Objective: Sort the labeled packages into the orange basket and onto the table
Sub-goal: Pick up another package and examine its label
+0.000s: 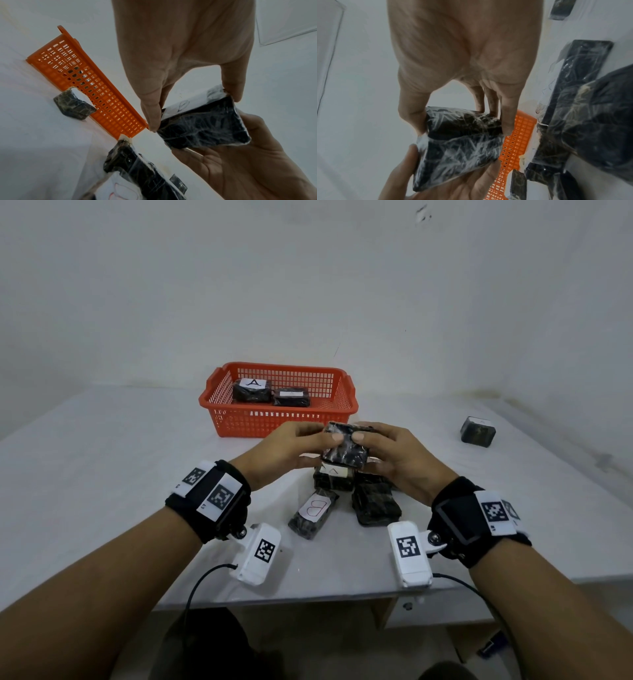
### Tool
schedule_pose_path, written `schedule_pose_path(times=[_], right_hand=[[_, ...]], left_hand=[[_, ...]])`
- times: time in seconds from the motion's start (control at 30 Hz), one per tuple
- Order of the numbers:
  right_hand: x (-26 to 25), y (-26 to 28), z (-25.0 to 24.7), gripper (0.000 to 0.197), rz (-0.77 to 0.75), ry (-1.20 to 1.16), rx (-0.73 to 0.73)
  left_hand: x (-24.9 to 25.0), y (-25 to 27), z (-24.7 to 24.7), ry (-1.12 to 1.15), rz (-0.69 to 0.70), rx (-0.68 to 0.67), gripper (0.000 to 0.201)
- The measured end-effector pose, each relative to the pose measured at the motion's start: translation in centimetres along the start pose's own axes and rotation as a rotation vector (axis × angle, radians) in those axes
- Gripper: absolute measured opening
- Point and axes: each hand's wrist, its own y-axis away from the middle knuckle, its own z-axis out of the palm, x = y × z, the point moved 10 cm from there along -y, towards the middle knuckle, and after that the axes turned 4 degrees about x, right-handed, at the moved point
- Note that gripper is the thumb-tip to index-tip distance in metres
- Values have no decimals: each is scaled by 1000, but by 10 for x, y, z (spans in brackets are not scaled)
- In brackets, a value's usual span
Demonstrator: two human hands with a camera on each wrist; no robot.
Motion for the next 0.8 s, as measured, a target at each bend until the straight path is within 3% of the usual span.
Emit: schedule_pose_path(times=[0.13, 0.3, 0.37, 0.43, 0.57, 0.67, 0.8], right_hand=[[4, -2, 3, 65, 9, 33, -6], [2, 0, 0, 70, 22, 27, 4], [-1, 4, 3, 62, 46, -6, -14], [-3, 6, 3, 35, 69, -42, -6], [3, 5, -6, 32, 138, 20, 60], [2, 4, -7, 35, 105, -2, 81], [-7, 5, -4, 55, 12, 18, 57]], left_hand=[[1, -1, -4, -4, 23, 40, 28], [1, 0, -1, -11, 20, -1, 47], [2, -3, -10, -77, 51, 60, 64], [0, -6, -17, -108, 51, 98, 90], [3, -5, -15, -134, 70, 56, 112], [8, -2, -10, -88, 80, 43, 103], [10, -3, -10, -25, 71, 103, 52]])
